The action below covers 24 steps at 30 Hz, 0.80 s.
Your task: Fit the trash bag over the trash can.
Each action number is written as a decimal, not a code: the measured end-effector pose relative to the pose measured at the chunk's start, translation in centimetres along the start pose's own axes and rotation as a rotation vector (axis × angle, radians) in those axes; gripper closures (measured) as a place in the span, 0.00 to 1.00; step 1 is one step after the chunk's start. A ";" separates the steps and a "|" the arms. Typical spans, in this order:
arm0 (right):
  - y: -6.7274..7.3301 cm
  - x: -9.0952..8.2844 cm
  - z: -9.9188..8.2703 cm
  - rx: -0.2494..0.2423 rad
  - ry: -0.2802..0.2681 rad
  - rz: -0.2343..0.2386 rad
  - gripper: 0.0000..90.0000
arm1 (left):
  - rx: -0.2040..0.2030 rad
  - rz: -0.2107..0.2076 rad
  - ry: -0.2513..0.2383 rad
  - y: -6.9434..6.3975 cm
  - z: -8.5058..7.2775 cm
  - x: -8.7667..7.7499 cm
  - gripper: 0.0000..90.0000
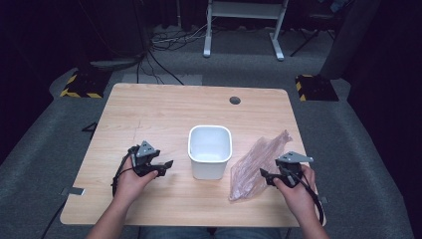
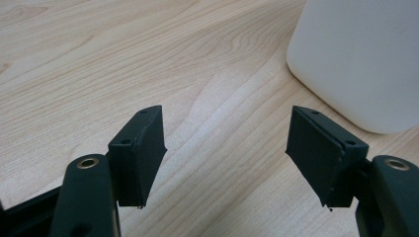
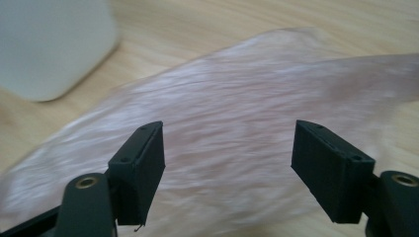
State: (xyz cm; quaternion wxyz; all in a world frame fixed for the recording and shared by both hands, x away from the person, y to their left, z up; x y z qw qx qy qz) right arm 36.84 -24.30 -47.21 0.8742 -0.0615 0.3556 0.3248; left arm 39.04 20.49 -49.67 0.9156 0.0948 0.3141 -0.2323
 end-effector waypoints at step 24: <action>-4.4 4.9 -0.1 0.180 0.063 -0.117 0.19 | 0.003 -0.001 0.013 0.3 -0.2 0.4 0.34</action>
Point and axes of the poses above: each handheld gripper's, and its own axes: x roughly forward along the jaws, z roughly out of its top, y roughly to its left, the point moved 2 cm from there along x, roughly forward along the jaws, and after that the axes turned 11 degrees about z, right-handed, at the moved point
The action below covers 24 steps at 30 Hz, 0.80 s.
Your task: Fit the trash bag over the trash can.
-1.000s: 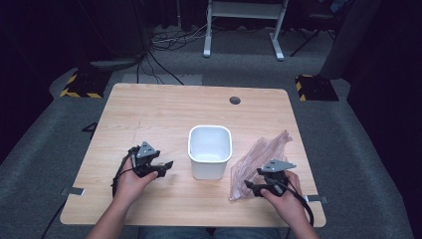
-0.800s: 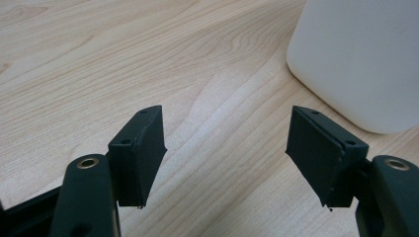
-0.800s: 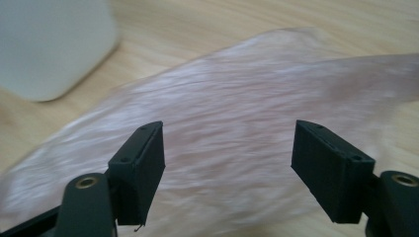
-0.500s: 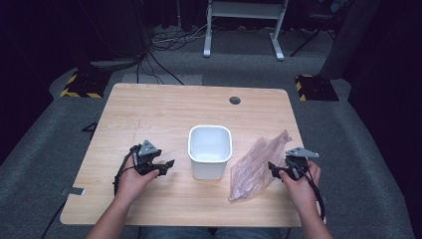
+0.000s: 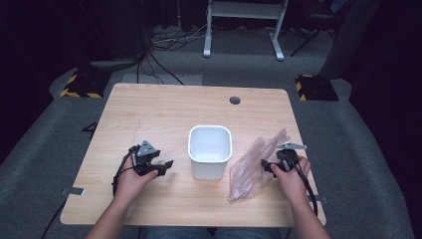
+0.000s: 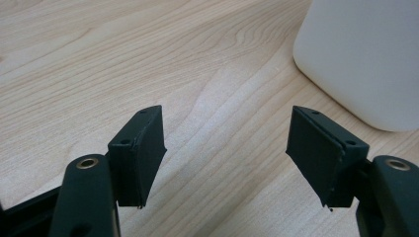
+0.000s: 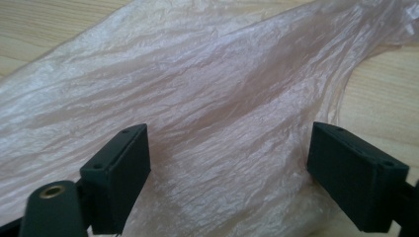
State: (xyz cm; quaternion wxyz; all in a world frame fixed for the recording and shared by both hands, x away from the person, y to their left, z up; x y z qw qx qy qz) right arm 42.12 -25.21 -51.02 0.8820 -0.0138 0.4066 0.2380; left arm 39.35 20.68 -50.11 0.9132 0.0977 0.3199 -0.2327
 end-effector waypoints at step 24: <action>0.7 -2.4 0.4 -0.074 -0.164 0.118 1.00 | 0.002 0.004 -0.009 -0.1 0.0 -0.1 0.35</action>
Point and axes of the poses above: each handheld gripper's, and its own axes: x roughly forward along the jaws, z roughly out of its top, y roughly to its left, the point moved 2 cm from there along x, roughly forward along the jaws, and after that the axes turned 11 degrees about z, right-handed, at the moved point
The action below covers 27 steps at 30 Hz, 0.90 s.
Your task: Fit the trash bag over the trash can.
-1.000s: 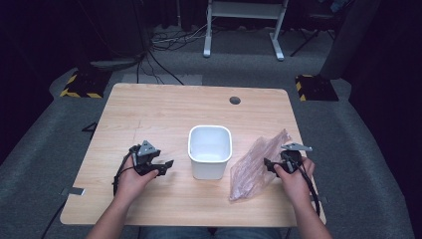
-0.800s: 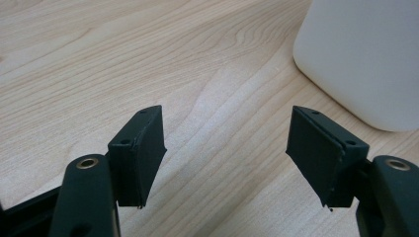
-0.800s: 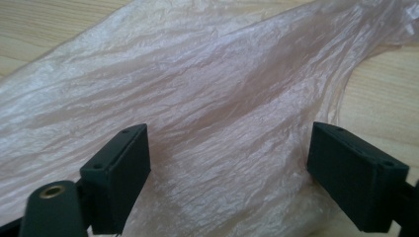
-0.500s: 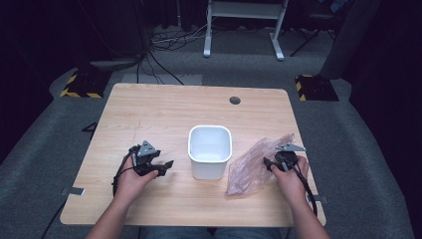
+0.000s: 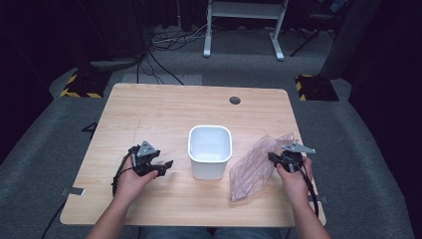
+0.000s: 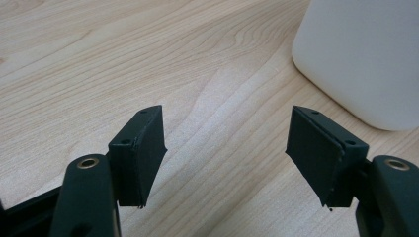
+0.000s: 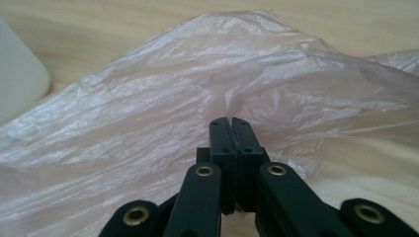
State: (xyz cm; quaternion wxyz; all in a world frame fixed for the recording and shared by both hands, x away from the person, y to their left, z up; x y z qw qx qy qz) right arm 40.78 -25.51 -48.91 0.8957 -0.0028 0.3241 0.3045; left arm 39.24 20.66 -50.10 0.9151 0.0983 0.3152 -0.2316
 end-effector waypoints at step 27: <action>2.3 -5.1 4.5 -0.147 -0.216 0.018 1.00 | 0.003 -0.004 -0.006 -0.1 0.2 -0.5 0.35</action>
Point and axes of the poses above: each handheld gripper's, and its own axes: x roughly forward along the jaws, z roughly out of its top, y roughly to its left, the point moved 2 cm from there along x, roughly forward along the jaws, and after that the axes turned 11 degrees about z, right-handed, at the moved point
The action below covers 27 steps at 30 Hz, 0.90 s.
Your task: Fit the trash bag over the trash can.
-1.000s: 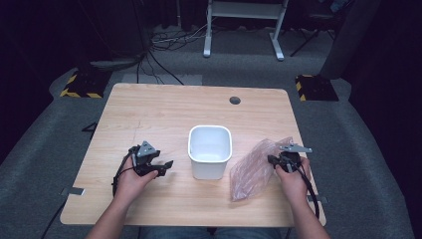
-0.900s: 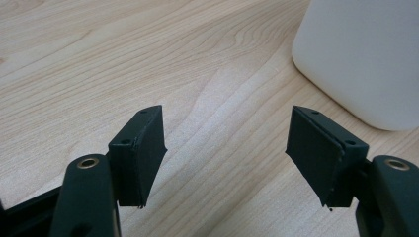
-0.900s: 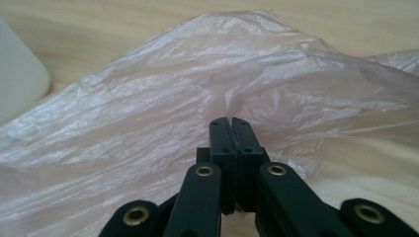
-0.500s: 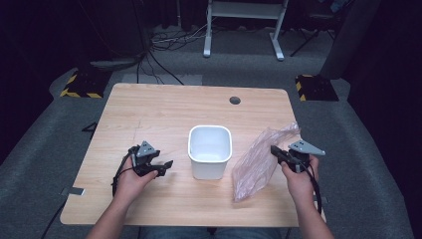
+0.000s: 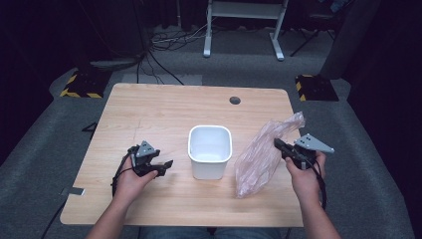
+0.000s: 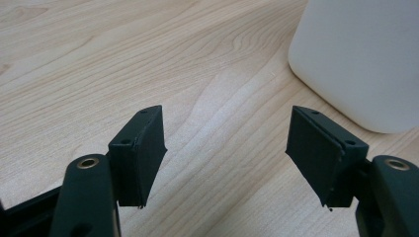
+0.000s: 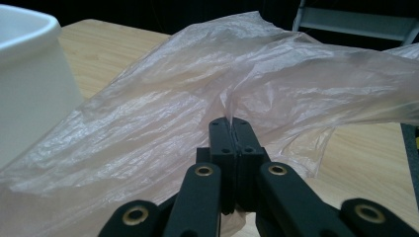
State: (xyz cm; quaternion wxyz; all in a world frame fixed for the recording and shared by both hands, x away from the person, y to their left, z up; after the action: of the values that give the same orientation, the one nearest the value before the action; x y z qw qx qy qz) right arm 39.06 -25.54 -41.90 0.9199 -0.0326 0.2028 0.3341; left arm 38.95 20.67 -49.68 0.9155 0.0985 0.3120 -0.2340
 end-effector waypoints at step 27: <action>0.7 -2.2 5.4 -0.072 -0.077 -0.010 1.00 | 0.014 -0.037 -0.105 -1.3 2.8 -4.8 0.35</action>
State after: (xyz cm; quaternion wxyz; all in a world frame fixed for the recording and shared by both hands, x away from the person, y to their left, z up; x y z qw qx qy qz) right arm 38.97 -25.26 -35.98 0.9270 -0.0538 0.1547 0.3373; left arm 36.44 20.35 -44.54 0.9255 0.0865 0.2636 -0.2580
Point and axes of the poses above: each handheld gripper's, and its own axes: x roughly forward along the jaws, z roughly out of its top, y roughly to its left, the point moved 2 cm from there along x, roughly forward along the jaws, and after that the axes turned 11 degrees about z, right-handed, at the moved point
